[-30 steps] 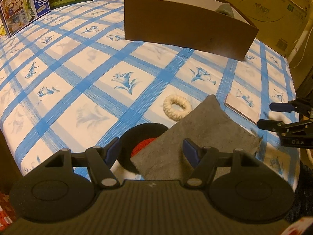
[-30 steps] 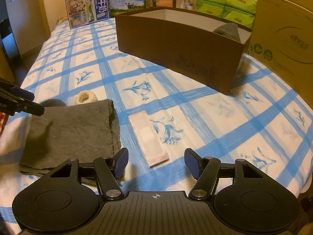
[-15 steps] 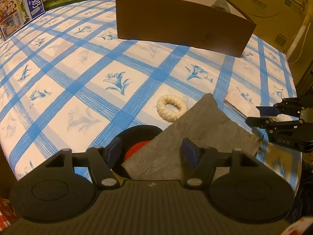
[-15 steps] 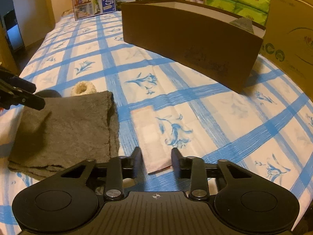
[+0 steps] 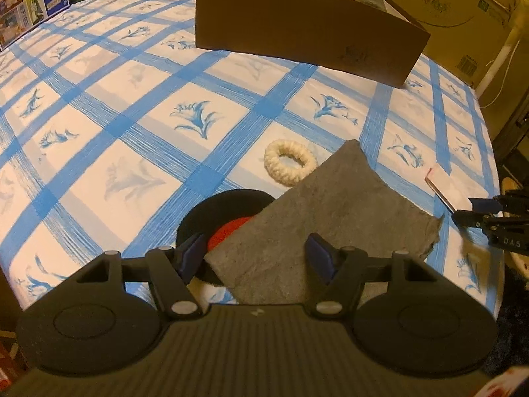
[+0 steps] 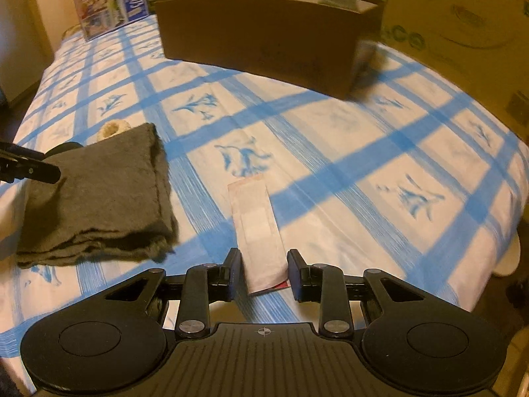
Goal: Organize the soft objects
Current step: 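Grasp the grey fuzzy towel with the left gripper while the right grasps the white pad packet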
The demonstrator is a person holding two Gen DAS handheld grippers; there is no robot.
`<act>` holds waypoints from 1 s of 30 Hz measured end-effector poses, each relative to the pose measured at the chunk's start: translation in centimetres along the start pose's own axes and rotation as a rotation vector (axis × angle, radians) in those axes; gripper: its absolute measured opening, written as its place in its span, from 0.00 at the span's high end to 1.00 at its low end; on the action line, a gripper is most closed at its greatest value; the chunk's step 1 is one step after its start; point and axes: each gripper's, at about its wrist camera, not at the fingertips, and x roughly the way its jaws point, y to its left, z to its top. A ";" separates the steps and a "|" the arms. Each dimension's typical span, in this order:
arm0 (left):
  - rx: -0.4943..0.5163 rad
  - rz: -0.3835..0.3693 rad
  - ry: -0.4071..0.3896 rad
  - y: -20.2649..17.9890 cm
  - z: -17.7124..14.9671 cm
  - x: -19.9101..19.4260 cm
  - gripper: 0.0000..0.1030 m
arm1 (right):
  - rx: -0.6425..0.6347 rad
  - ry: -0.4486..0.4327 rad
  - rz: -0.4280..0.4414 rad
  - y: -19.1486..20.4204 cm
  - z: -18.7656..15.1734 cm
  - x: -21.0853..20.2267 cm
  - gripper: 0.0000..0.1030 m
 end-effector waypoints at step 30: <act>0.181 -0.073 -0.096 -8.6 0.5 -1.6 0.84 | 0.104 0.002 -0.048 -1.4 -0.9 -1.5 0.70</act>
